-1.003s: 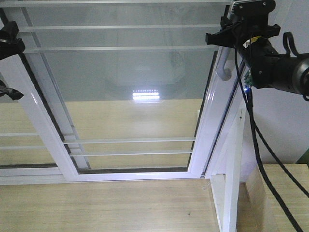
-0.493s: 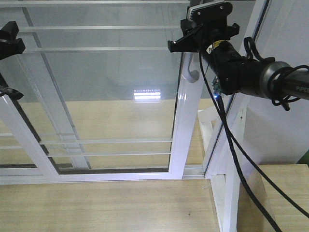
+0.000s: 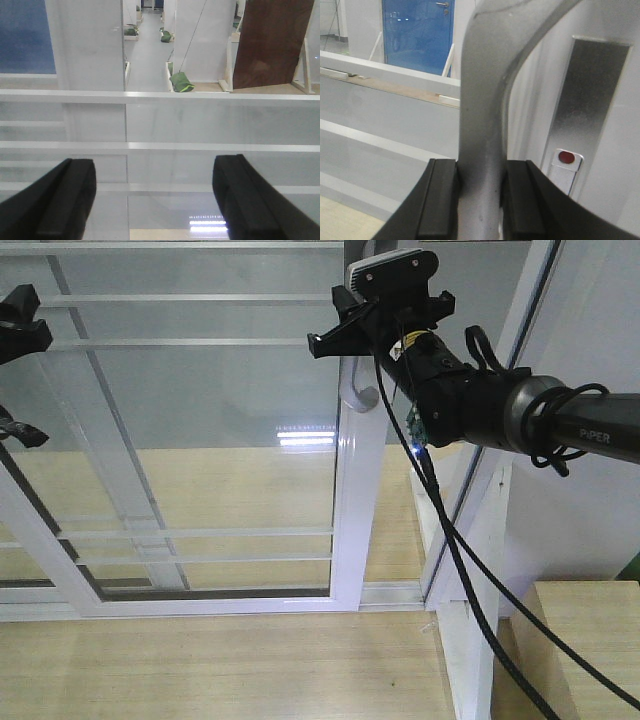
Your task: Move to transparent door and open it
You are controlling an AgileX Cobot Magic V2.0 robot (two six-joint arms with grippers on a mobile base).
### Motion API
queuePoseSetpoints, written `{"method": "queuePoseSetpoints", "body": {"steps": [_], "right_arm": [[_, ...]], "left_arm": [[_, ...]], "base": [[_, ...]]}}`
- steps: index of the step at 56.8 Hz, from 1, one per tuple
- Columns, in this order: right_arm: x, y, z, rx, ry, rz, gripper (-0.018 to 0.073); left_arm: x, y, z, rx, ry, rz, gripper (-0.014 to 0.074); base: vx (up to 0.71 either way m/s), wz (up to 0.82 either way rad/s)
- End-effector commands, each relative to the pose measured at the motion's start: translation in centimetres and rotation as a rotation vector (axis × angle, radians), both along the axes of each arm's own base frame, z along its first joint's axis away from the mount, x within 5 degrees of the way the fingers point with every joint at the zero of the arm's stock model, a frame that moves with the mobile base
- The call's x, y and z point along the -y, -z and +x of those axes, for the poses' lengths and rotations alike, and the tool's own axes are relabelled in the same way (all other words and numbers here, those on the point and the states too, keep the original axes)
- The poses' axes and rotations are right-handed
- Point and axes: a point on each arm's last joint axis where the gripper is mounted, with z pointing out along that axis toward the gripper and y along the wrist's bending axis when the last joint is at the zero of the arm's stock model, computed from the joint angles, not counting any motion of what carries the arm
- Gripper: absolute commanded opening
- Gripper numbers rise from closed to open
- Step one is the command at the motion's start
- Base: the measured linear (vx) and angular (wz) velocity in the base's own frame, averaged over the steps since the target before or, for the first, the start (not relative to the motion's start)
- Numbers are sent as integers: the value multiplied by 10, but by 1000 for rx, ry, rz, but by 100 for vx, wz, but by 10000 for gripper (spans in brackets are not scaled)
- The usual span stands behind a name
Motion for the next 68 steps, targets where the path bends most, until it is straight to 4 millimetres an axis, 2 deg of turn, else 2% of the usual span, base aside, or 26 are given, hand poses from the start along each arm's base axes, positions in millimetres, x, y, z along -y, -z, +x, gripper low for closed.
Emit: {"method": "queuePoseSetpoints", "body": {"steps": [1,45,58,68], "right_arm": [[-26,-42,-33,157,-150,-56,-9],[-49,-46,-54,216,-477,-25,-9],[-34,-63,-55,130,-372,-89,-6],[-17,-85,-68,45,-289,-146,-6]], "left_arm": [[1,-25,-1,133,-2,-11,585],[1,-24,-1,122,-1,-8,585],[1,-24,-1,119,-1,-9,585],[1,-23,-1,105,-1,-12,585]], "base": [[0,0],[0,0],[0,0],[0,0]]}}
